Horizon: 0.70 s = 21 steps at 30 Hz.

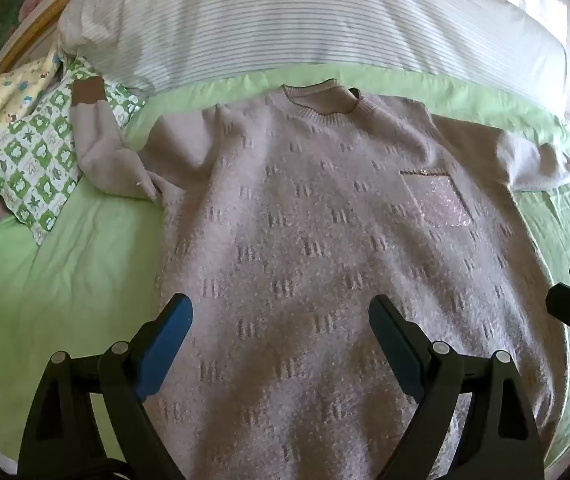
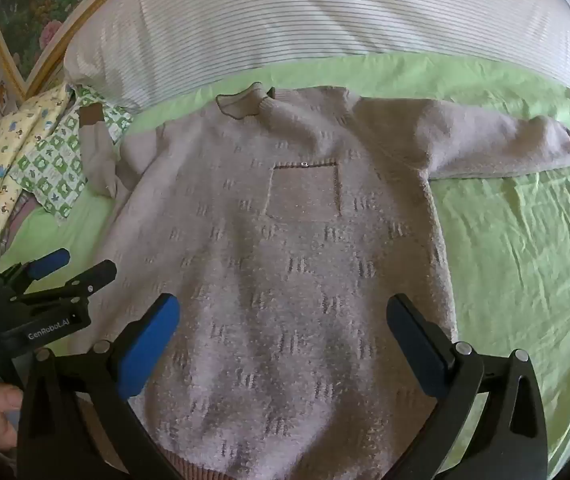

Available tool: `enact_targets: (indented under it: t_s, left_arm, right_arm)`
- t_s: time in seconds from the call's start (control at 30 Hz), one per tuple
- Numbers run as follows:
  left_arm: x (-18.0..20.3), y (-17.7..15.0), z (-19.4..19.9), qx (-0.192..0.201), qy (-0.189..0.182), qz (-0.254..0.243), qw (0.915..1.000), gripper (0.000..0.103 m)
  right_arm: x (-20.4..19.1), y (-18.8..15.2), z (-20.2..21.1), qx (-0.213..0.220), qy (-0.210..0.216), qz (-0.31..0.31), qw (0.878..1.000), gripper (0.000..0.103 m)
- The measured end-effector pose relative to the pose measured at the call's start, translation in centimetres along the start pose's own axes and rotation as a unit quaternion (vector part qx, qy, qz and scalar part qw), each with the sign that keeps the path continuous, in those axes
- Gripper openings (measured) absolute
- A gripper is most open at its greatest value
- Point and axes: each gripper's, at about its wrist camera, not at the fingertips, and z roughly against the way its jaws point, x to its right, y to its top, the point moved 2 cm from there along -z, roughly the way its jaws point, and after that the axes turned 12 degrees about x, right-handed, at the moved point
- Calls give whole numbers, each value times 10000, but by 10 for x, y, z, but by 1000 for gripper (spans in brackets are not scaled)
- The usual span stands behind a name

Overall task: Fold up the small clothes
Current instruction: 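Move the right tool toward the brown cuff of the sweater sleeve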

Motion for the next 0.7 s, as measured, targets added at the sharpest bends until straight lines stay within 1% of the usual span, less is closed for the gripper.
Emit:
enact_targets:
  t_s: [0.23,0.43,0.53,0.63,0.7]
  left_arm:
    - [8,5,2,5,44,-166,9999,91]
    - [9,3,0,11,-50,-57,10000,91]
    - [7,2,-3,-73,-115,41,9999,91]
    - [6,2,-8,-183,-100,54,9998,91]
    - [7,4,-11,-172,-44,37,9998,91]
  right_arm:
    - [1,-1,5,38,-21,-15,10000,103]
    - [3,4,2,43,12,-37,10000,103]
    - [6,2,0,15,18,-106,9999,103]
    - [13,2,2,10,-1,-214,9998,103]
    - [19,3,2,15,-26,-287,9996,103]
